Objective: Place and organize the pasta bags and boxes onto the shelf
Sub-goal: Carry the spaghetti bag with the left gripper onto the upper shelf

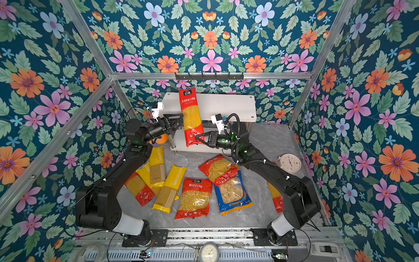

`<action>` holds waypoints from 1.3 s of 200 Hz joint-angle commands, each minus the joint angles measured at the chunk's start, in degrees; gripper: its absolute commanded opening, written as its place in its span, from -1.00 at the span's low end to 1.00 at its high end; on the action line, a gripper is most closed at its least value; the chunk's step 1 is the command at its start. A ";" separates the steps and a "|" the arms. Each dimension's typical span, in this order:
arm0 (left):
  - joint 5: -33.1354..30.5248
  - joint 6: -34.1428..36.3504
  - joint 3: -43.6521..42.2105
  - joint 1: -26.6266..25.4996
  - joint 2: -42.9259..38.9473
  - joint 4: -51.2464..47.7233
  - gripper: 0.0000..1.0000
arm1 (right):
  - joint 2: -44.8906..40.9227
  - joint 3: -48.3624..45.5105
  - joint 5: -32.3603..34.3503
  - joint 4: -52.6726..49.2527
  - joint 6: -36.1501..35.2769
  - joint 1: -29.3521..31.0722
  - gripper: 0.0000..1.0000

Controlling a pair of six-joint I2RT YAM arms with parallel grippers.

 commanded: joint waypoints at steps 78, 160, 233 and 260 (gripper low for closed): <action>-12.00 21.52 -4.06 19.25 -18.43 -38.16 0.49 | 18.84 27.50 19.48 -2.98 12.32 5.95 -1.00; -10.48 15.84 -6.45 19.30 -17.99 -30.66 0.55 | 36.63 51.45 17.25 -11.65 15.36 8.73 -1.00; -10.18 14.88 -7.77 19.29 -17.56 -28.21 0.55 | 41.06 58.91 13.53 -17.03 16.83 9.00 -1.00; -10.50 9.61 -8.86 19.24 -16.51 -21.97 0.56 | 41.25 59.58 14.81 -17.61 17.03 9.59 -0.83</action>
